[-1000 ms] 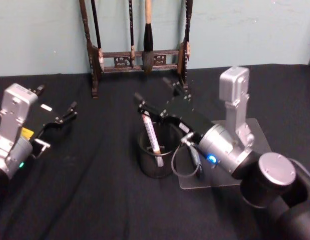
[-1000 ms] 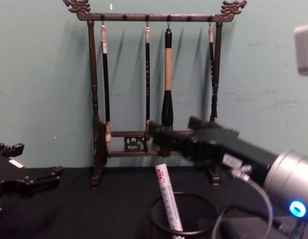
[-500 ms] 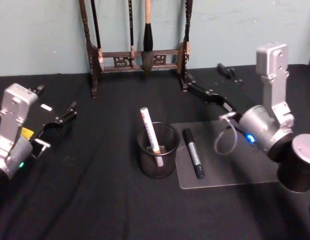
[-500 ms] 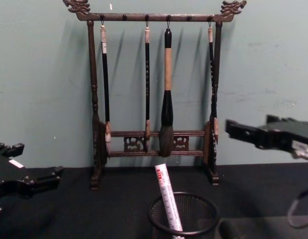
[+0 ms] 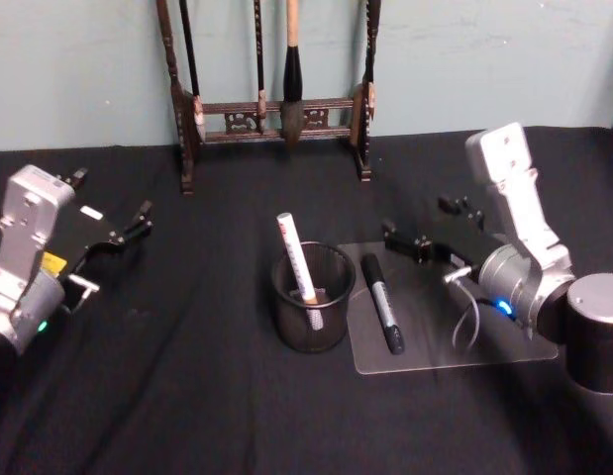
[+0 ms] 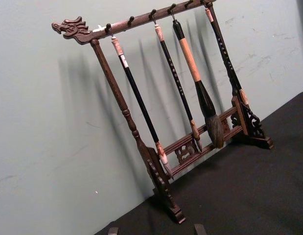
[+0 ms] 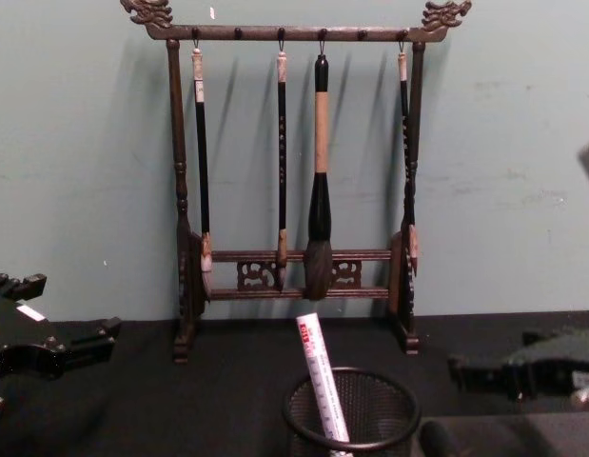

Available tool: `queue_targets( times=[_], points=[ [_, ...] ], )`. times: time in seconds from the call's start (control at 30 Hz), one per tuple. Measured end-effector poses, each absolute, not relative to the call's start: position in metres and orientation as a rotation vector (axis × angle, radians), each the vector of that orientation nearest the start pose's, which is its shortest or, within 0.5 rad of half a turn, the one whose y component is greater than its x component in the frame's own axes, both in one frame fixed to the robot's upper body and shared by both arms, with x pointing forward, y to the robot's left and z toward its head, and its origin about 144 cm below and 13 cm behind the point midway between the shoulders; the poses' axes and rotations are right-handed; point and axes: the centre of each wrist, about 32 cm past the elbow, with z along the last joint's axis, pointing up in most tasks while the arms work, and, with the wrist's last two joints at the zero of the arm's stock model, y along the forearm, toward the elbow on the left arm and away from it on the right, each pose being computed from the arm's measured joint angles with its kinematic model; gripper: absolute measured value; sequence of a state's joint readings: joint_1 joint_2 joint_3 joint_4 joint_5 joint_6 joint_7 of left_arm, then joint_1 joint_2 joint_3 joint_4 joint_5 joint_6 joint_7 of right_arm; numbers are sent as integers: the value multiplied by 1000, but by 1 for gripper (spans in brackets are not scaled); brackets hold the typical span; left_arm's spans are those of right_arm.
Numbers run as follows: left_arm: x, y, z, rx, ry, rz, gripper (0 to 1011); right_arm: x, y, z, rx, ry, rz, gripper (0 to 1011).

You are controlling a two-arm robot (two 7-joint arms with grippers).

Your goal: Pick up the water-based marker from the table and place it into the pen holder.

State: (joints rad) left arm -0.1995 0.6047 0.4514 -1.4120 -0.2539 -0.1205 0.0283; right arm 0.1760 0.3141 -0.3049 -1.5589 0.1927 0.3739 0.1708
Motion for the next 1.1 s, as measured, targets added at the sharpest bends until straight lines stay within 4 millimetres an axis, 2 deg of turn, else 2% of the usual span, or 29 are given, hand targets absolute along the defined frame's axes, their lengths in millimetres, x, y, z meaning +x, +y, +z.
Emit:
queue_targets(
  times=[0.6,1.1],
  points=[
    [489,310,1140,304,-285,1248,1001,501,-205,1163,-469,143,-1093,1002],
    [489,310,1140,305,-285,1248,1001,504,-197,1156,-493,165,-1075,1002]
  ],
)
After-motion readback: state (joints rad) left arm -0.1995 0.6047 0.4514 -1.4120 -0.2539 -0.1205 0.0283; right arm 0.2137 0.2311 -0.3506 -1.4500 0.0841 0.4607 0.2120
